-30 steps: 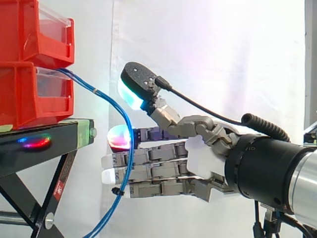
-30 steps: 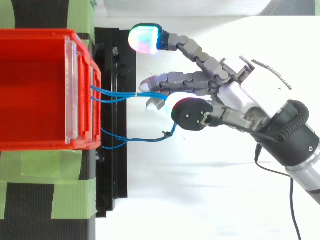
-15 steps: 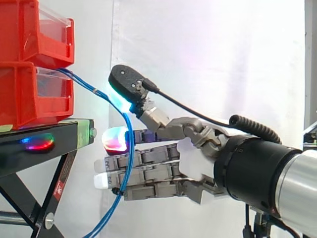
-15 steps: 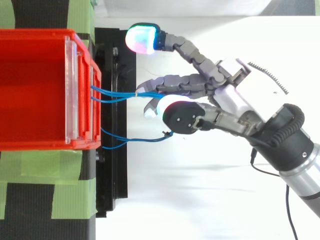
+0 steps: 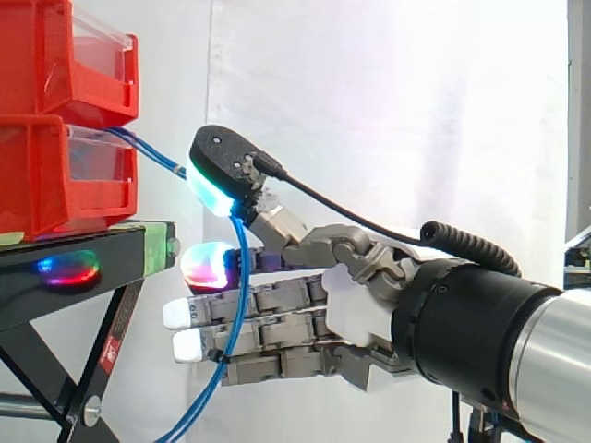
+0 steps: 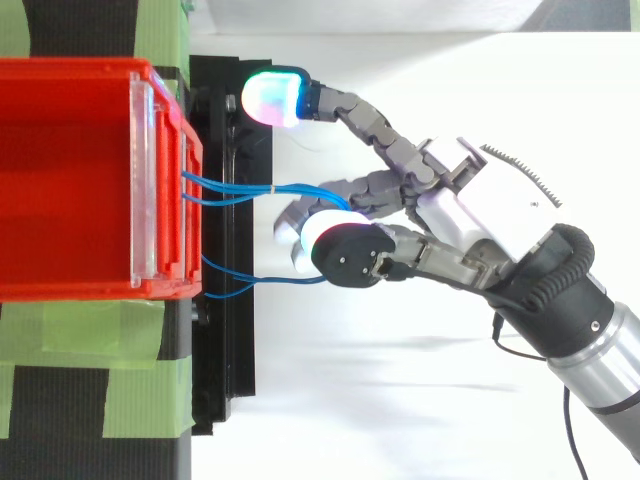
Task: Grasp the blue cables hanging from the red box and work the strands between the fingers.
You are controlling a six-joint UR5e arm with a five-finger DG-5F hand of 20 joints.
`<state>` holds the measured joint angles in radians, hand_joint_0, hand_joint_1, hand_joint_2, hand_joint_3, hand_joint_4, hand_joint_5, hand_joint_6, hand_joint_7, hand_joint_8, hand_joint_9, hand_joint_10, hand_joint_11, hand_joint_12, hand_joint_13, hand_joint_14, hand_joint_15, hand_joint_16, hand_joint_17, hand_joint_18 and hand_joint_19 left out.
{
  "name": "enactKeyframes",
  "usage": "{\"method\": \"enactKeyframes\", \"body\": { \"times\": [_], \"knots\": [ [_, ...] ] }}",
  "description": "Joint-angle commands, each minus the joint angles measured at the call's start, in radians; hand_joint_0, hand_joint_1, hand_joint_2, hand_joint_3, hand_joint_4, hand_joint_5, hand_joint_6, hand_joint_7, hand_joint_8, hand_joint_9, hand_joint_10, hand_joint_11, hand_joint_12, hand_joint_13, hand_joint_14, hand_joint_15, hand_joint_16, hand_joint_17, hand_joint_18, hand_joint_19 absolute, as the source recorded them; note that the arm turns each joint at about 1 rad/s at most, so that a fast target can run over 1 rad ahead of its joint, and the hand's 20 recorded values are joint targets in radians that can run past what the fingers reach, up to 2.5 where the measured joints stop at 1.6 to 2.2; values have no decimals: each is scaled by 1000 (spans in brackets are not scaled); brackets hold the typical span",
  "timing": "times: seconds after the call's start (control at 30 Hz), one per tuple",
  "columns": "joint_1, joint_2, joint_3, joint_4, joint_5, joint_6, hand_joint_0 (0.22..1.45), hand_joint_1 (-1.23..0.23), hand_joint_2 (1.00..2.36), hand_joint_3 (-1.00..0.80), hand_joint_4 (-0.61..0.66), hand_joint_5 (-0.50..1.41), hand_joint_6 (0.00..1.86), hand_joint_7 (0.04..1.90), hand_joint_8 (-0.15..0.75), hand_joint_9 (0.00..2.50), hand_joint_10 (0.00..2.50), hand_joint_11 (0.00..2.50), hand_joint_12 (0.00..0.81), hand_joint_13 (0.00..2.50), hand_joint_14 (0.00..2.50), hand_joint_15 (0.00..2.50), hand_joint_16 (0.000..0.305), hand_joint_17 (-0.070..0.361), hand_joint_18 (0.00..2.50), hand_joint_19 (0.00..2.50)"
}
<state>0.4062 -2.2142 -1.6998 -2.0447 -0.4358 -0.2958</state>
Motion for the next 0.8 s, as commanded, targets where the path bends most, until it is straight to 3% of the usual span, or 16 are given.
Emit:
{"method": "enactKeyframes", "body": {
  "times": [0.0, 0.5, 0.77],
  "knots": [
    [6, 1, 0, 0, 2, -3, 734, -549, 1003, -933, 266, -188, 5, 654, 456, 1062, 19, 823, 523, 1220, 18, 912, 71, 160, 908, 451],
    [13, 1, 15, -6, 5, -16, 743, -543, 1003, -923, 277, -161, 5, 653, 459, 1183, 18, 934, 483, 1405, 15, 1178, 72, 161, 1230, 865],
    [14, 1, 37, -80, 2, -3, 751, -545, 1004, -921, 287, -138, 5, 664, 386, 1413, 12, 1552, 436, 1550, 3, 1536, 71, 160, 1318, 974]
  ]
}}
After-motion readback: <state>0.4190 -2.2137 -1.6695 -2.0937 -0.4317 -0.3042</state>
